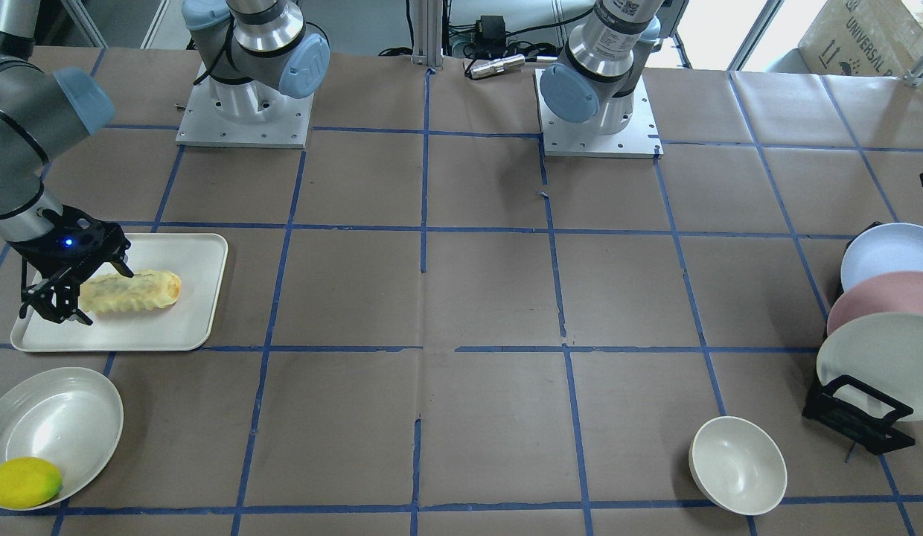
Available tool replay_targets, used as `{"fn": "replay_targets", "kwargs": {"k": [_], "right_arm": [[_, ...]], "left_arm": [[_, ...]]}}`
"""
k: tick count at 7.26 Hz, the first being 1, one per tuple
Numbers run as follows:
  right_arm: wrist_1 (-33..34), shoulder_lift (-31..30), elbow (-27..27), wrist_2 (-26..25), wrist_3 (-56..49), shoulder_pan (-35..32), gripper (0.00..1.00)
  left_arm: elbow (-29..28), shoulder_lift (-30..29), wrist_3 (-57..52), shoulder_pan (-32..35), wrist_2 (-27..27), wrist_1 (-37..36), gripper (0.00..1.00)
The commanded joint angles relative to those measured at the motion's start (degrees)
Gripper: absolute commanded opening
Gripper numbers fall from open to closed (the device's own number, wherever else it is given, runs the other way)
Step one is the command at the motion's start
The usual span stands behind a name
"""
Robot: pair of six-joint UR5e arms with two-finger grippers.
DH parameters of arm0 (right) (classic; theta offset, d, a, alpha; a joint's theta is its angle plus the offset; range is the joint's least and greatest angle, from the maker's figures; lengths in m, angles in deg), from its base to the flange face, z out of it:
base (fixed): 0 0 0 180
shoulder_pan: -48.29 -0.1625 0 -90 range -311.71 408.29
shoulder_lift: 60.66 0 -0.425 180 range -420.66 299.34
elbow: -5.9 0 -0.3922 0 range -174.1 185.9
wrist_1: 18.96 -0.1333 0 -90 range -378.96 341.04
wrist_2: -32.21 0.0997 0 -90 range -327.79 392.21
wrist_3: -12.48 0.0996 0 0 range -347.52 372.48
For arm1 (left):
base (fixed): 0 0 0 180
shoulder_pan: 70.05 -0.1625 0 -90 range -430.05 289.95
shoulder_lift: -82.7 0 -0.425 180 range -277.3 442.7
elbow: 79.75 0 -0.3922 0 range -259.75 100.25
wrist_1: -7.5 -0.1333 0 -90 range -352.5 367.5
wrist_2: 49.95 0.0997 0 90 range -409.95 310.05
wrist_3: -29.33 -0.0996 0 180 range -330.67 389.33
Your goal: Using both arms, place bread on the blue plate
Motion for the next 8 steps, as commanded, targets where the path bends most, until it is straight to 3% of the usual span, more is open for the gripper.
{"fn": "replay_targets", "kwargs": {"k": [1,3,4,5,6,7,8], "right_arm": [[1.86,2.98,-0.60,0.43,0.09,-0.18,1.00],[1.34,4.91,-1.73,-0.01,1.58,-0.09,0.99],[1.77,4.84,-2.09,-0.10,2.54,-0.09,0.80],[1.78,4.49,-2.10,-0.54,6.03,-0.09,0.43],[1.51,4.22,-2.10,-0.89,8.16,-0.09,0.22],[1.25,3.79,-1.83,-2.37,10.27,-0.09,0.11],[1.07,1.43,-1.48,-3.87,11.24,-0.18,0.09]], "left_arm": [[-4.92,-10.29,-6.87,-7.83,-2.55,-0.37,1.00],[-16.75,-19.10,-10.03,-8.83,-2.48,3.02,1.00],[-21.69,-25.23,-10.84,-8.92,-2.65,5.14,1.00],[-24.52,-29.91,-13.20,-8.92,-5.35,6.38,1.00],[-24.90,-31.17,-14.09,-8.83,-5.64,7.44,1.00],[-25.17,-31.97,-14.97,-8.92,-5.73,9.53,1.00],[-25.34,-32.67,-15.68,-8.92,-5.82,9.47,1.00]]}}
